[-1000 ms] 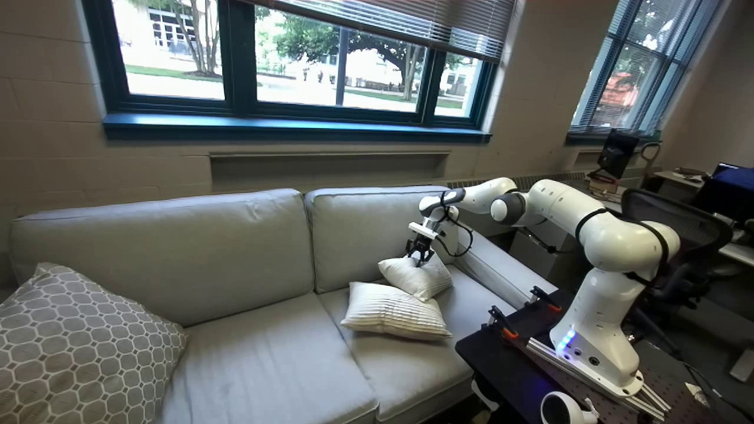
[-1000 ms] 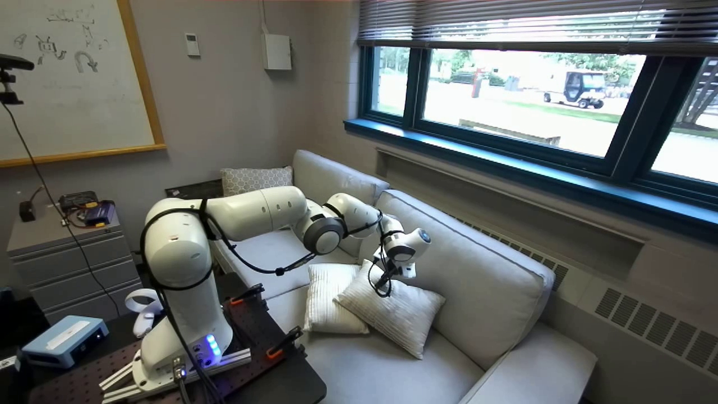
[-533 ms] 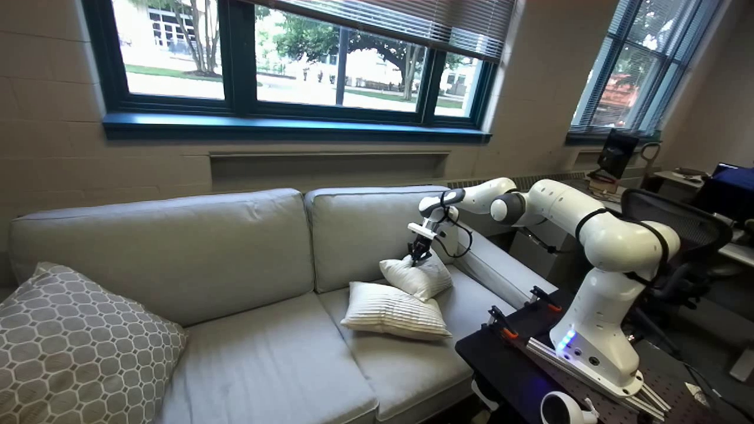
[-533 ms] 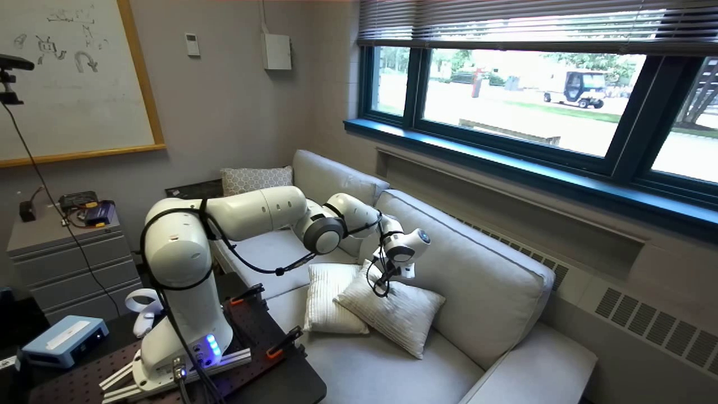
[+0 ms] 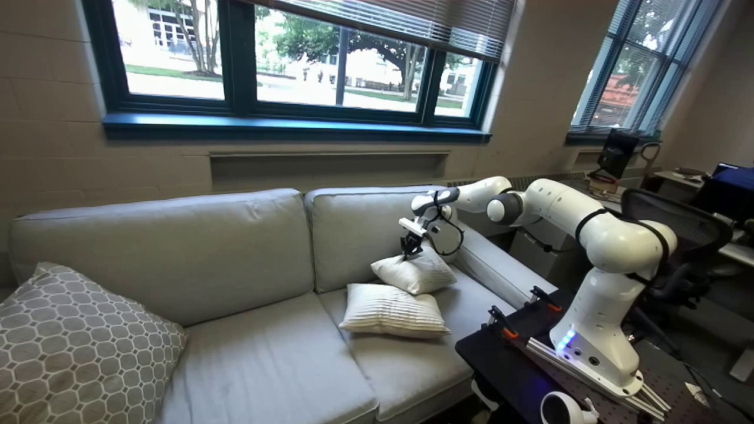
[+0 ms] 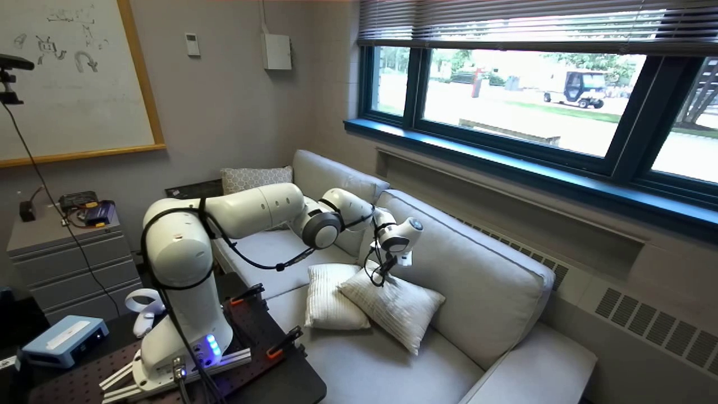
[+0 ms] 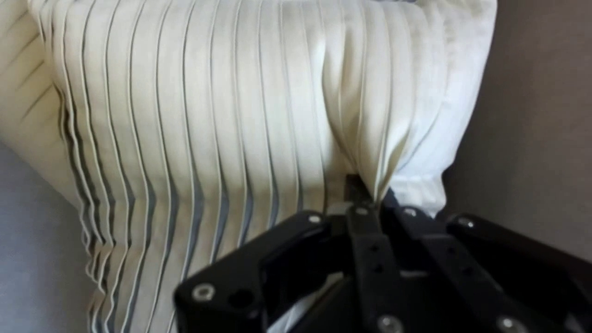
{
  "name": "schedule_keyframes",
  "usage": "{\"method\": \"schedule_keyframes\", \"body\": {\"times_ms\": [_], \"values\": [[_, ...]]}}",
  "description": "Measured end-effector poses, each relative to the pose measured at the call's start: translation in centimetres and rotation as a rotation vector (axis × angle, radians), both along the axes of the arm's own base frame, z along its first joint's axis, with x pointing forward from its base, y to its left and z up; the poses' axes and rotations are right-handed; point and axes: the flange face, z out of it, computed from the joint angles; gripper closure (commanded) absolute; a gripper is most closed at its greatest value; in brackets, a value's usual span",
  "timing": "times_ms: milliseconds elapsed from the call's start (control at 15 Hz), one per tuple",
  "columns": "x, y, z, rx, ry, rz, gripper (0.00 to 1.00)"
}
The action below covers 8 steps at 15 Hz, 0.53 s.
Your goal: Move the small pillows to the left arm of the sofa
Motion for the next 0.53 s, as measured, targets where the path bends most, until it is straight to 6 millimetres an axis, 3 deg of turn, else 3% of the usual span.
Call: {"method": "schedule_keyframes", "body": {"times_ms": [333,533], "values": [[3.1,2.8,3.8,-0.102,-0.214,-0.124,0.99],[3.4,2.8,5.0,-0.175,-0.337,-0.228,0.99]]}}
